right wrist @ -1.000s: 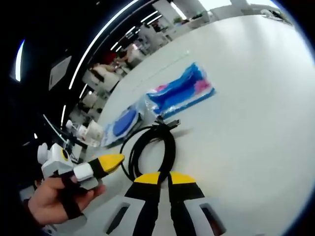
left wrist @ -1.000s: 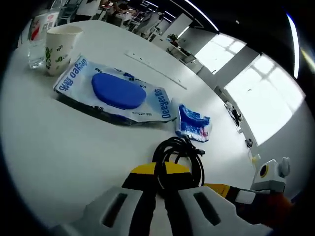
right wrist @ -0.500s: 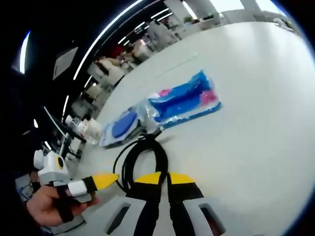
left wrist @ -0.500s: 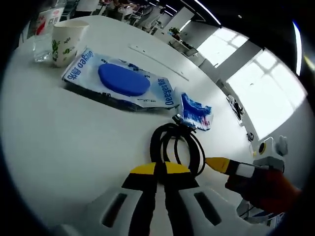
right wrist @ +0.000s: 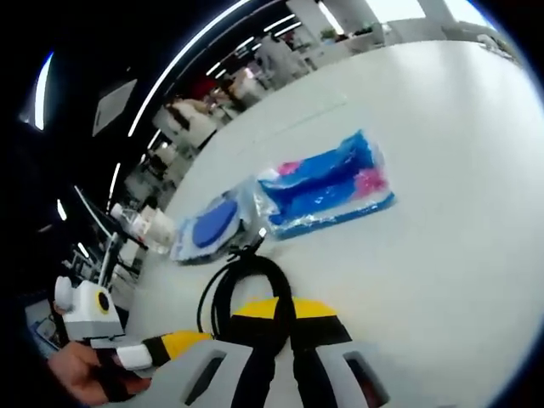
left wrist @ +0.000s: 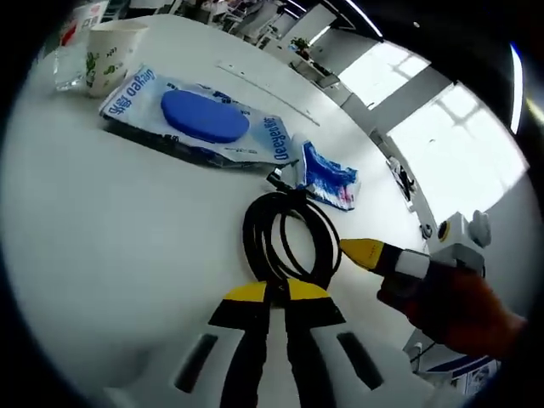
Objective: Arrange the tabletop items into an orderly group along one side of the table until the central work area is clear of visible clutter.
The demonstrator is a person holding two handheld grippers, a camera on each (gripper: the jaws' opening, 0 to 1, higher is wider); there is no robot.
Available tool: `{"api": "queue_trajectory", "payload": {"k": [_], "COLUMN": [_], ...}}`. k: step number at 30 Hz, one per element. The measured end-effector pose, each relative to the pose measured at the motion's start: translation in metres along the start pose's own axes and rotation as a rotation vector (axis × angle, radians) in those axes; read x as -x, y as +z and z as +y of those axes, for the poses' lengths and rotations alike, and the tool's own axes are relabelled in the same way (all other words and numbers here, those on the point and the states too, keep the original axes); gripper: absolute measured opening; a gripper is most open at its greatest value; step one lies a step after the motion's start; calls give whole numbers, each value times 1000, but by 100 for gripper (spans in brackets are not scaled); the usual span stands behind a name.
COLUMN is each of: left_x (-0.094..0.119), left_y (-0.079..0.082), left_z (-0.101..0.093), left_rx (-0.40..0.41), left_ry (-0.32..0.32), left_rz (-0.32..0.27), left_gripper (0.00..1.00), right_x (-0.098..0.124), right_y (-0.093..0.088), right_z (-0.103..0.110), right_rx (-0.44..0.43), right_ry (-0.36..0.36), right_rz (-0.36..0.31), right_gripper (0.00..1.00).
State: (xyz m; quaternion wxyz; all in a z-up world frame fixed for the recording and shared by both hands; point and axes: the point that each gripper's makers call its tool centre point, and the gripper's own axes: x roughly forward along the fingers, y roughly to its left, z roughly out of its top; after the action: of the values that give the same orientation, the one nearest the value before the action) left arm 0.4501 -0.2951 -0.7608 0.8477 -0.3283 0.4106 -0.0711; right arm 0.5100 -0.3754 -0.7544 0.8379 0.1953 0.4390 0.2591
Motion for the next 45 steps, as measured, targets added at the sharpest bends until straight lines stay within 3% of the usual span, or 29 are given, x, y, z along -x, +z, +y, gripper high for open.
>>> {"api": "queue_trajectory", "payload": {"k": [9,22,27,38,41,45], "left_x": [-1,20,34,80,94,112], "left_y": [0,15,24,18,24,37], "left_z": [-8,-5,6,41,52,70], "left_rx": [3,-73,-79,-136,-183,-176], "left_ry": [-17,-42,-38,-15,-2,19], "left_rz": [-10,-38,-56,-50,-68,-106], "left_gripper": [2,13,15,18,20,21], "right_x": [0,14,21,43,49,55], "right_y": [-6,5,5,-10,-17,-29], "right_z": [4,-2,-6,-7,-6,-3], "right_rx": [-12,-10,10,66,82,110], "right_ry": [29,30,19,5,-1,-7], "right_rz": [29,-25,-34,-56,-62,-49], "right_gripper": [1,11,12,20,22,25]}}
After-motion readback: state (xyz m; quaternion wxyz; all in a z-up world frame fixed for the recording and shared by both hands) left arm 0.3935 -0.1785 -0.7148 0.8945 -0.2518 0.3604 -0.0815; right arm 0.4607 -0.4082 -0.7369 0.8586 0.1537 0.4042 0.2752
